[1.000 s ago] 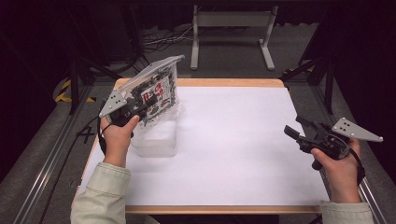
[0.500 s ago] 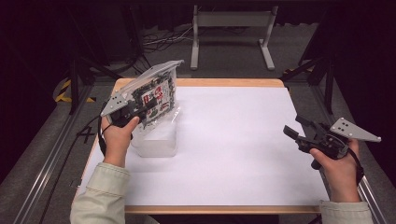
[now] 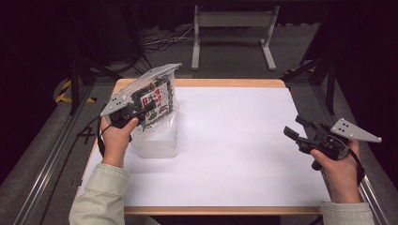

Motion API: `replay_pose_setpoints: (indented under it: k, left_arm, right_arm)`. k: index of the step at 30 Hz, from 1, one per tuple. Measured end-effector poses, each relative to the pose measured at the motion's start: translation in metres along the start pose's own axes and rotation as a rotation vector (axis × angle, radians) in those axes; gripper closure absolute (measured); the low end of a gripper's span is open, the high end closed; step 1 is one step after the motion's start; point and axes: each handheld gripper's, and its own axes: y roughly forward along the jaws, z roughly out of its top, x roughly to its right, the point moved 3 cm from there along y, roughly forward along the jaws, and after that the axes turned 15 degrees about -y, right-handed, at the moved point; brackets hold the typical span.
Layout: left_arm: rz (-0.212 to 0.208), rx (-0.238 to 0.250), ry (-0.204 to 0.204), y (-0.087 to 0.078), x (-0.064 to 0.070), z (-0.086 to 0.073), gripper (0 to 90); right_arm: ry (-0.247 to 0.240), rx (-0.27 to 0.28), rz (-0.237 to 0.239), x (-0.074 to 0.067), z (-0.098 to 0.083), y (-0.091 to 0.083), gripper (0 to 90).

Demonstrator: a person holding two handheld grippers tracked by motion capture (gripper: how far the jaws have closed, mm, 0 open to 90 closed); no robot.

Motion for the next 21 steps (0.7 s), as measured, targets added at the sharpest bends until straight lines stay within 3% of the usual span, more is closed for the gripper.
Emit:
replay_pose_setpoints:
  k: [7, 21]
  left_arm:
    - [0.017, -0.055, -0.006, 0.0017, -0.0032, -0.0042, 71.3]
    - [-0.002, -0.078, 0.004, 0.0017, -0.0038, -0.0073, 70.6]
  right_arm:
    - [0.000, 0.004, 0.004, -0.0005, 0.0004, 0.0007, 33.4]
    - [0.007, 0.009, 0.005, 0.0001, 0.0001, 0.0004, 33.4]
